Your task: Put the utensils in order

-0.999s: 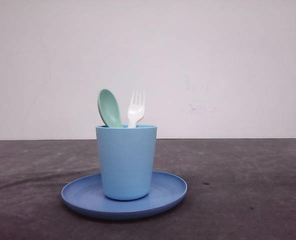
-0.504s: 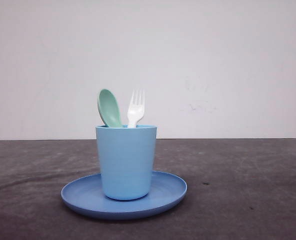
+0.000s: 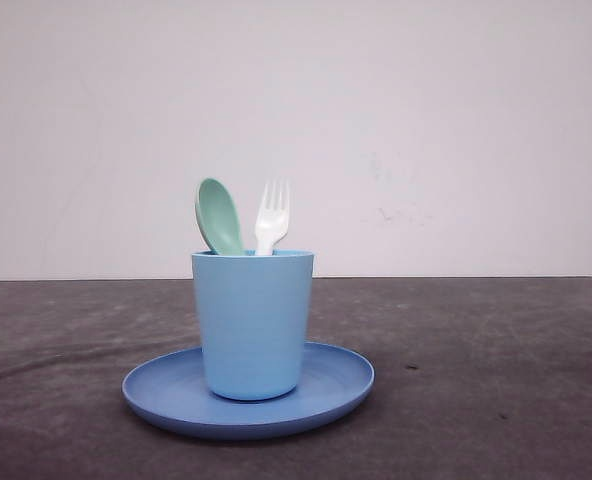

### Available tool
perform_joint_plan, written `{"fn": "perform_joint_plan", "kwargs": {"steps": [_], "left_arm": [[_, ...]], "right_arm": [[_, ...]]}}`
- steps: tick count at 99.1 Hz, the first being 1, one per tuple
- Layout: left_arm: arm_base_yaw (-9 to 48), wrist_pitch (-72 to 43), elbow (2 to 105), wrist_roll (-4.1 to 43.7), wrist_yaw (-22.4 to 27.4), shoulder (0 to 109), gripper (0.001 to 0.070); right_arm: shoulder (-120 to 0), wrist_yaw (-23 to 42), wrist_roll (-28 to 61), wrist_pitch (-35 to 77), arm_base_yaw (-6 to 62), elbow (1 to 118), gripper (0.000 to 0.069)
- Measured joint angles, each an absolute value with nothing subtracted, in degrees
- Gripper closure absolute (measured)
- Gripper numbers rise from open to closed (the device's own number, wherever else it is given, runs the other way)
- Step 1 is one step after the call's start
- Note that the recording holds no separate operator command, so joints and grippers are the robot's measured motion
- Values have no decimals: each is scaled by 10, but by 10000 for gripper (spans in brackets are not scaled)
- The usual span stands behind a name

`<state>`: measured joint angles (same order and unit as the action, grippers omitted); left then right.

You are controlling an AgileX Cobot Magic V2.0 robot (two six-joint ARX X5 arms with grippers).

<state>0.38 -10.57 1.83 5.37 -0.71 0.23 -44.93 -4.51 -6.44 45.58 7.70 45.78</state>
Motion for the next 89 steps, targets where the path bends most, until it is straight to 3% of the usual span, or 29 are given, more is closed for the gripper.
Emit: {"fn": "perform_joint_plan", "kwargs": {"steps": [65, 73, 89], "left_arm": [[4, -106, 18, 58, -7, 2, 684], [4, -106, 18, 58, -7, 2, 684], [4, -106, 18, 58, -7, 2, 684]], "right_arm": [[-445, -30, -58, 448, 72, 457, 682], [-415, -14, -43, 422, 59, 444, 682], [-310, -50, -32, 328, 26, 352, 682]]}}
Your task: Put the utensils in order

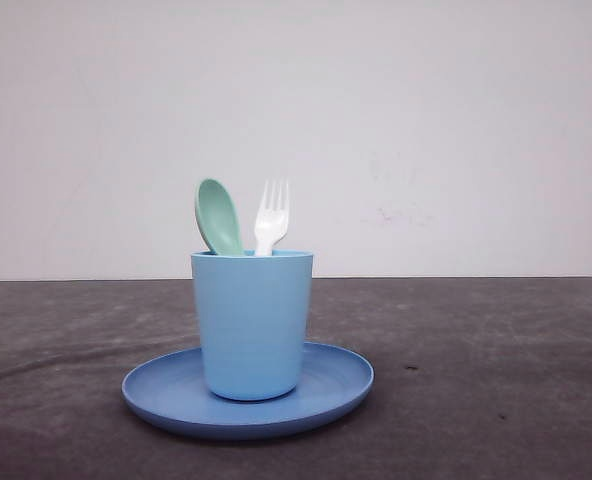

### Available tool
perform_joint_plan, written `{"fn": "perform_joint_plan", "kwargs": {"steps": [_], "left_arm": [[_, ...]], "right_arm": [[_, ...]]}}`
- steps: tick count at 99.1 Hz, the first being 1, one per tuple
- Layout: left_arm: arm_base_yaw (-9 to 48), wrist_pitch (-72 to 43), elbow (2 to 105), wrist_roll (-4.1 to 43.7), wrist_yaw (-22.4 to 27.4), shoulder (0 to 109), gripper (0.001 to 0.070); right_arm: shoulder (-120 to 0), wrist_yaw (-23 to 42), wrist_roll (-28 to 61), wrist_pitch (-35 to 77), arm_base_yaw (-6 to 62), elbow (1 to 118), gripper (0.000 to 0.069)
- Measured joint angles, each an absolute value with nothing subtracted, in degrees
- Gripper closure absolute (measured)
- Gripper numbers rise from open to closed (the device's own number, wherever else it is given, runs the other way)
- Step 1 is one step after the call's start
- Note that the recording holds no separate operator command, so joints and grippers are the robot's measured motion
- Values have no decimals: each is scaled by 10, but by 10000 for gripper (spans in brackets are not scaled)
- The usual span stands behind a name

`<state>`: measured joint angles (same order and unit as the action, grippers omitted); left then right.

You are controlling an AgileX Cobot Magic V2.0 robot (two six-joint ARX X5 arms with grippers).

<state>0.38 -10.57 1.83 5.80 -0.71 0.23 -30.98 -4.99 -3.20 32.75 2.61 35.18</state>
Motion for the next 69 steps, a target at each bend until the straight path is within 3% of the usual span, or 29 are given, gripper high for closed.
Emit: {"fn": "perform_joint_plan", "kwargs": {"steps": [21, 37, 69], "left_arm": [[4, -106, 18, 58, -7, 2, 684], [4, -106, 18, 58, -7, 3, 684], [4, -106, 18, 58, -7, 3, 684]], "right_arm": [[-165, -78, -30, 178, 3, 178, 682], [-70, -77, -29, 156, 3, 80, 682], [-4, -75, -28, 109, 3, 14, 682]]}}
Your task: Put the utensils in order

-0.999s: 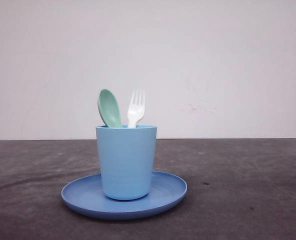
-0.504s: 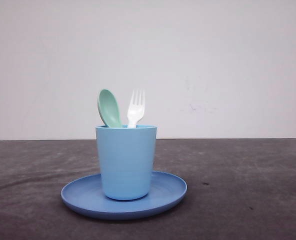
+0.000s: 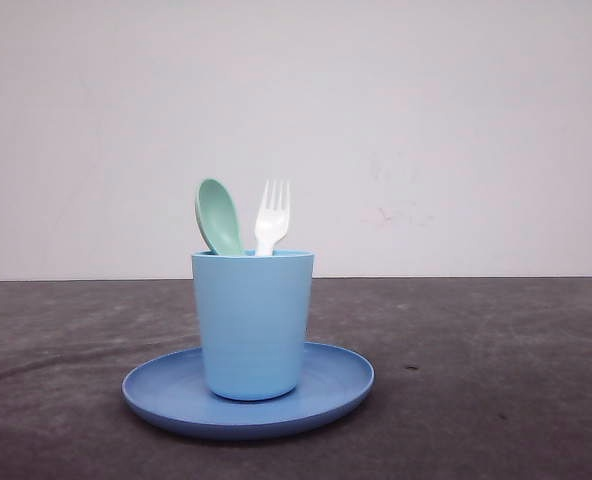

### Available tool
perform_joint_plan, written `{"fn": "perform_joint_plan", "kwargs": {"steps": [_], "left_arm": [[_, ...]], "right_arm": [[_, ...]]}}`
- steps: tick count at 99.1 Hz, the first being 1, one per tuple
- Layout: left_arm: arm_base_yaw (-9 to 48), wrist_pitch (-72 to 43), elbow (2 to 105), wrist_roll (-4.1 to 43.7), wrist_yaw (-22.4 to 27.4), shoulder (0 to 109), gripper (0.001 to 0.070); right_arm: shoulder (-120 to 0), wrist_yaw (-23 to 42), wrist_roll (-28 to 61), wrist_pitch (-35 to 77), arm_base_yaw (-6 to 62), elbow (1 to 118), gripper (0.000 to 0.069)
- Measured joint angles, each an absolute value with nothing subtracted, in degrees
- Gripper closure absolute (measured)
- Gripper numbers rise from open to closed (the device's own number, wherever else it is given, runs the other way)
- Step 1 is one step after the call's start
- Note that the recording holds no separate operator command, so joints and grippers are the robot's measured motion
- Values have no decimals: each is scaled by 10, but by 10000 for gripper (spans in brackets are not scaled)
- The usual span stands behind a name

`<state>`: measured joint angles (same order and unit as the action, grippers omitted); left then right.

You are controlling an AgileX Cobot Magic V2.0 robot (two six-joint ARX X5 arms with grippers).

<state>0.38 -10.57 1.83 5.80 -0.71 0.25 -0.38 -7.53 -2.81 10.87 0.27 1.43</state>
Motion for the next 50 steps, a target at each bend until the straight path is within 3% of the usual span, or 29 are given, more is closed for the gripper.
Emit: {"fn": "perform_joint_plan", "kwargs": {"steps": [50], "left_arm": [[4, -106, 18, 58, -7, 3, 684]], "right_arm": [[-3, -75, -28, 96, 3, 10, 682]]}}
